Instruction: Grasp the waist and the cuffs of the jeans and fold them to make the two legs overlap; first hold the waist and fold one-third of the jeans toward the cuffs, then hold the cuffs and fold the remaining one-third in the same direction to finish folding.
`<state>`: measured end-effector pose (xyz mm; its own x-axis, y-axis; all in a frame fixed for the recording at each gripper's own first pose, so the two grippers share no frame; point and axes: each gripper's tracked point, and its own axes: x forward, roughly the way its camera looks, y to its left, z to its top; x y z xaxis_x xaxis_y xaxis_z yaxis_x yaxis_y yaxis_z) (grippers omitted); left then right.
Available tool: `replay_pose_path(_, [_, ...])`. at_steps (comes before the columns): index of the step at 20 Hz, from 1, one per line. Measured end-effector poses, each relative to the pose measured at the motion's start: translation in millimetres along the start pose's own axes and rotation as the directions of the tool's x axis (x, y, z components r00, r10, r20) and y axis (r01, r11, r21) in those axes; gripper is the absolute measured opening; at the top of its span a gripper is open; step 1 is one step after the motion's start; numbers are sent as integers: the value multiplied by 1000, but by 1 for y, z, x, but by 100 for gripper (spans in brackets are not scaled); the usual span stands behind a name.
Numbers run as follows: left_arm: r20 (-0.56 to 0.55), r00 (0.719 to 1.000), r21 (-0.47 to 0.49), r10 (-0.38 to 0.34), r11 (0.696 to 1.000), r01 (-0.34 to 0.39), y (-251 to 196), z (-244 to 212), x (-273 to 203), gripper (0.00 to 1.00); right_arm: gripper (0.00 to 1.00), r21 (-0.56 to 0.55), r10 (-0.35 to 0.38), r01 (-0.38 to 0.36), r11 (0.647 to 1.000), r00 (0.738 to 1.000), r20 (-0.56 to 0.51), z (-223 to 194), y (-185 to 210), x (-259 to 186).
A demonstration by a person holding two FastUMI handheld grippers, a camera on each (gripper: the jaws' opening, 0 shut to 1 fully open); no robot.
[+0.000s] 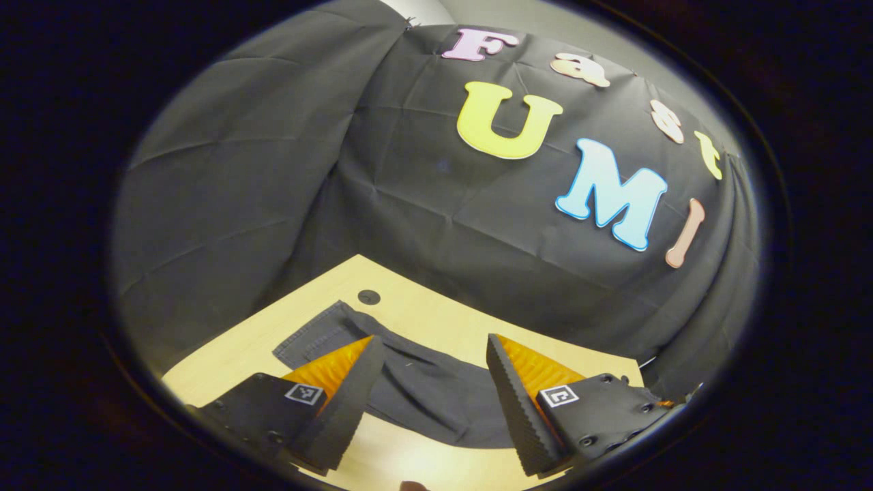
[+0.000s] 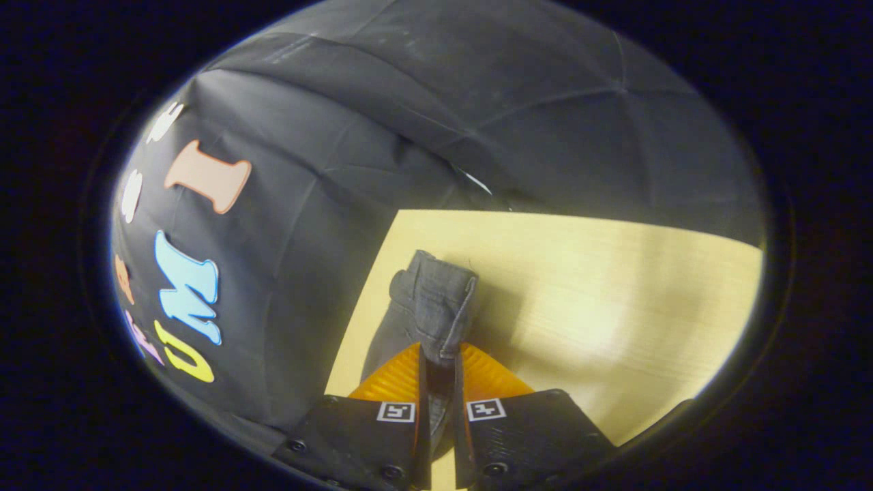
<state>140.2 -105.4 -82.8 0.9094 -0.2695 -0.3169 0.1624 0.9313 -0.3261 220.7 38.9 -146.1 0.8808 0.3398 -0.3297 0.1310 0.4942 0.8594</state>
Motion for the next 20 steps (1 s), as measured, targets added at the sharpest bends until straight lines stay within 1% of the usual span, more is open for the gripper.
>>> replay_pose_path(3, [9,1000,10,-6,1000,5,1,-3,-8,99,12,-51,38,-35,998,997,71,12,14,-47])
replay_pose_path(6, [-2,999,0,-37,999,37,1,-8,-15,99,12,-112,97,-83,990,986,132,14,36,-88])
replay_pose_path(8, [-10,998,5,-56,998,56,3,-13,-19,99,12,-187,147,-117,975,977,157,6,60,-109])
replay_pose_path(9, [-17,998,12,-62,998,62,5,-17,-19,99,12,-245,182,-138,960,969,168,-1,75,-120])
replay_pose_path(10, [-24,997,18,-68,998,68,6,-20,-20,99,12,-317,223,-160,935,959,174,-11,93,-130])
replay_pose_path(11, [-34,997,20,-75,997,76,6,-24,-20,99,12,-395,265,-181,901,949,169,-25,113,-136])
replay_pose_path(13, [-60,994,10,-88,996,89,7,-33,-20,99,12,-549,332,-206,810,933,140,-64,149,-140])
replay_pose_path(15, [-79,993,4,-93,996,93,11,-41,-20,99,12,-680,371,-187,709,919,134,-96,175,-143])
replay_pose_path(16, [-83,992,2,-97,995,97,11,-43,-20,99,12,-730,394,-173,661,908,141,-109,185,-147])
replay_pose_path(17, [-84,991,4,-101,995,102,11,-45,-21,99,12,-767,421,-162,621,895,151,-122,196,-151])
replay_pose_path(18, [-83,991,10,-102,995,103,13,-45,-22,99,12,-791,439,-161,591,886,147,-139,202,-155])
replay_pose_path(20, [-83,991,21,-109,994,111,13,-44,-22,99,12,-820,465,-179,544,878,116,-168,216,-155])
